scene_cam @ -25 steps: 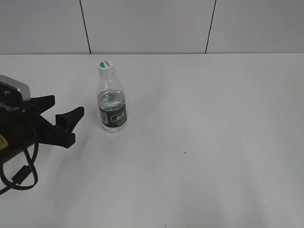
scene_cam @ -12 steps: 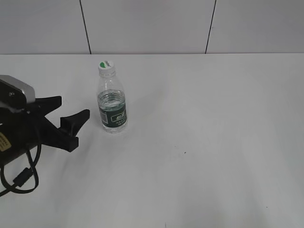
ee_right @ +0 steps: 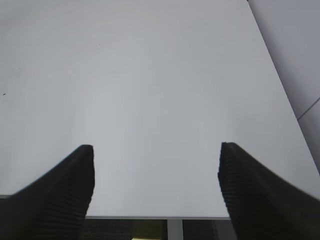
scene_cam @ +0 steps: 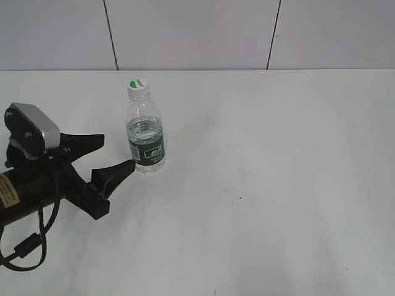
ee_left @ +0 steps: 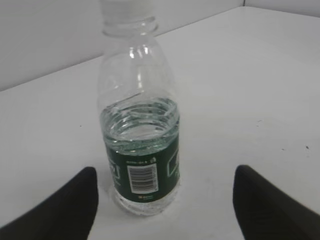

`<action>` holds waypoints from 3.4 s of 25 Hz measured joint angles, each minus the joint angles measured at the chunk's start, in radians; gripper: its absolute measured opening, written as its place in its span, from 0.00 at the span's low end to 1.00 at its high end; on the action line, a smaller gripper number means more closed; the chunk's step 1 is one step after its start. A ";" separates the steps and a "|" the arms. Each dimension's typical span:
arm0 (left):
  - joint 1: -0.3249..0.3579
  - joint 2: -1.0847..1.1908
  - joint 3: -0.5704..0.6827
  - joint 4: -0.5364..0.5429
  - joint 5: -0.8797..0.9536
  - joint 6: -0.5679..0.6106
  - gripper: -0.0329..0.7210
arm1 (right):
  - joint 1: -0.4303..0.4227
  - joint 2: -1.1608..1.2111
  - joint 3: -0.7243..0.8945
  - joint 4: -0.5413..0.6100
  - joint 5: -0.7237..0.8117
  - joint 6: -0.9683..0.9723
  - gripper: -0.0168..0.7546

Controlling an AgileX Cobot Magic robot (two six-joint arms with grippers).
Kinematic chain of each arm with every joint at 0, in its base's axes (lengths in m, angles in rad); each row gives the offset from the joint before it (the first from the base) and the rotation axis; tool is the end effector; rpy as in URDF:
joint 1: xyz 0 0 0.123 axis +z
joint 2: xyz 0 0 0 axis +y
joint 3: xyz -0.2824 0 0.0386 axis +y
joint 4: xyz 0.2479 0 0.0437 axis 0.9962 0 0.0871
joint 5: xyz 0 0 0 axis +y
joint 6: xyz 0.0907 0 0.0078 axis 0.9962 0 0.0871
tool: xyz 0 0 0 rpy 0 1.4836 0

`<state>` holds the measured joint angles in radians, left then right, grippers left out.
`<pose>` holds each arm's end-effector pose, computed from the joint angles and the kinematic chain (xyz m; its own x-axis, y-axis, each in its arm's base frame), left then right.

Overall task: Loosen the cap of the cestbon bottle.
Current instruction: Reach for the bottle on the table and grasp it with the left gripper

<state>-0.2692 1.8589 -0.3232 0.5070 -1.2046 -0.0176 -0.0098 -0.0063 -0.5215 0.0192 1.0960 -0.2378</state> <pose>0.2274 -0.1055 0.1132 -0.1557 0.2073 -0.9658 0.6944 0.7183 0.0422 -0.0098 0.0017 0.2802 -0.4493 -0.2226 -0.8652 -0.1102 0.9749 -0.1936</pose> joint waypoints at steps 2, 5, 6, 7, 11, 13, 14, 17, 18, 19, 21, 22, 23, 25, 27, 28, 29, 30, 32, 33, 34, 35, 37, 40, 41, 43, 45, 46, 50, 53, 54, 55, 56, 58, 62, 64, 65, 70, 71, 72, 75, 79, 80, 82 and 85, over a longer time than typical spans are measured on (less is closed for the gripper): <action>0.000 0.001 0.000 0.003 0.000 0.000 0.71 | 0.000 0.000 0.000 0.000 0.000 0.000 0.79; 0.000 0.017 -0.001 -0.032 -0.002 0.000 0.71 | 0.000 0.000 0.000 0.000 0.000 0.000 0.79; 0.000 0.024 -0.002 -0.041 -0.003 0.000 0.71 | 0.000 0.000 0.000 0.000 0.000 0.000 0.79; 0.000 0.036 -0.003 -0.044 -0.004 0.000 0.71 | 0.000 0.000 0.000 0.000 0.000 0.000 0.79; 0.000 0.089 -0.004 -0.037 -0.004 0.000 0.71 | 0.000 0.000 0.000 0.000 0.000 0.000 0.79; 0.000 0.112 -0.005 -0.035 -0.004 0.000 0.72 | 0.000 0.000 0.000 0.000 0.000 0.000 0.79; 0.000 0.122 -0.010 -0.033 -0.003 0.000 0.73 | 0.000 0.000 0.000 0.000 0.000 0.000 0.79; 0.000 0.146 -0.031 -0.030 -0.004 0.000 0.77 | 0.000 0.000 0.000 0.000 0.000 0.000 0.79; 0.000 0.153 -0.038 -0.028 -0.004 -0.001 0.78 | 0.000 0.000 0.000 0.000 0.000 0.000 0.79; 0.000 0.160 -0.046 -0.028 -0.004 -0.001 0.78 | 0.000 0.000 0.000 0.000 0.000 0.000 0.79; 0.000 0.172 -0.063 -0.027 -0.004 -0.003 0.79 | 0.000 0.000 0.000 0.000 0.000 0.000 0.79; 0.000 0.180 -0.075 -0.027 -0.004 -0.006 0.79 | 0.000 0.000 0.000 0.000 0.000 0.000 0.79; 0.000 0.188 -0.086 -0.027 -0.004 -0.014 0.79 | 0.000 0.000 0.000 0.000 0.000 0.000 0.79; 0.000 0.199 -0.115 -0.027 -0.004 -0.033 0.79 | 0.000 0.000 0.000 0.000 0.000 0.000 0.79; 0.000 0.209 -0.140 -0.028 -0.004 -0.060 0.79 | 0.000 0.000 0.000 0.000 0.000 0.000 0.79; 0.000 0.214 -0.154 -0.030 -0.004 -0.068 0.79 | 0.000 0.000 0.000 0.000 0.000 0.000 0.79; 0.000 0.221 -0.167 -0.031 -0.004 -0.075 0.79 | 0.000 0.000 0.000 0.000 0.000 0.000 0.79; 0.000 0.228 -0.178 -0.033 -0.004 -0.081 0.80 | 0.000 0.000 0.000 0.000 0.000 0.000 0.79; 0.000 0.242 -0.198 -0.033 -0.004 -0.087 0.80 | 0.000 0.000 0.000 0.000 0.000 0.000 0.79; 0.000 0.252 -0.209 -0.033 -0.004 -0.090 0.80 | 0.000 0.000 0.000 0.000 0.000 0.000 0.79; 0.000 0.261 -0.219 -0.033 -0.004 -0.094 0.80 | 0.000 0.000 0.000 0.000 0.000 0.000 0.79; 0.000 0.269 -0.230 -0.032 -0.004 -0.096 0.80 | 0.000 0.000 0.000 0.000 0.000 0.000 0.79; 0.000 0.285 -0.251 -0.027 -0.004 -0.102 0.80 | 0.000 0.000 0.000 0.000 0.000 0.000 0.79; 0.000 0.301 -0.278 -0.005 -0.004 -0.129 0.80 | 0.000 0.000 0.000 0.000 0.000 0.000 0.79; 0.000 0.307 -0.287 0.005 -0.004 -0.143 0.80 | 0.000 0.000 0.000 0.000 0.000 0.000 0.79; 0.000 0.320 -0.311 0.013 -0.004 -0.166 0.80 | 0.000 0.000 0.000 0.000 0.000 0.000 0.79; 0.000 0.337 -0.336 0.024 -0.004 -0.176 0.80 | 0.000 0.000 0.000 0.000 0.000 0.000 0.79; 0.000 0.345 -0.349 0.032 -0.004 -0.180 0.80 | 0.000 0.000 0.000 0.000 0.000 0.000 0.79; 0.000 0.358 -0.390 0.065 -0.004 -0.184 0.80 | 0.000 0.000 0.000 0.000 0.000 0.000 0.79; 0.000 0.358 -0.415 0.068 -0.004 -0.184 0.80 | 0.000 0.000 0.000 0.000 0.000 0.000 0.79; 0.000 0.359 -0.422 0.068 -0.004 -0.184 0.80 | 0.000 0.000 0.000 0.000 0.000 0.000 0.79; 0.000 0.363 -0.429 0.068 -0.004 -0.186 0.80 | 0.000 0.000 0.000 0.000 0.000 0.000 0.79; 0.000 0.368 -0.434 0.068 -0.005 -0.190 0.80 | 0.000 0.000 0.000 0.000 0.000 0.000 0.79; 0.000 0.383 -0.445 0.069 -0.006 -0.203 0.80 | 0.000 0.000 0.000 0.000 0.000 0.000 0.79; 0.000 0.393 -0.451 0.073 -0.005 -0.214 0.80 | 0.000 0.000 0.000 0.000 0.000 0.000 0.79; 0.000 0.393 -0.456 0.073 -0.004 -0.215 0.80 | 0.000 0.000 0.000 0.000 0.000 0.000 0.79; 0.000 0.394 -0.461 0.073 -0.003 -0.215 0.80 | 0.000 0.000 0.000 0.000 0.000 0.000 0.79; -0.005 0.395 -0.496 0.071 -0.003 -0.215 0.80 | 0.000 0.000 0.000 0.000 0.000 0.000 0.79; -0.009 0.396 -0.504 0.070 -0.003 -0.215 0.80 | 0.000 0.000 0.000 0.000 0.000 0.000 0.79; -0.013 0.400 -0.509 0.070 -0.003 -0.215 0.80 | 0.000 0.000 0.000 0.000 0.000 0.000 0.79; -0.018 0.408 -0.510 0.071 -0.003 -0.217 0.79 | 0.000 0.000 0.000 0.000 0.000 0.000 0.79; -0.018 0.410 -0.510 0.071 -0.004 -0.218 0.69 | 0.000 0.000 0.000 0.000 0.000 0.000 0.79; -0.018 0.410 -0.510 0.072 -0.004 -0.218 0.64 | 0.000 0.000 0.000 0.000 0.000 0.000 0.79; -0.018 0.410 -0.510 0.077 -0.004 -0.218 0.58 | 0.000 0.000 0.000 0.000 0.000 0.000 0.79; -0.018 0.410 -0.511 0.086 -0.004 -0.218 0.58 | 0.000 0.000 0.000 0.000 0.000 0.000 0.79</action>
<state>-0.2874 2.2692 -0.8345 0.5934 -1.2084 -0.2357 -0.0098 -0.0063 -0.5215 0.0192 1.0960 -0.2378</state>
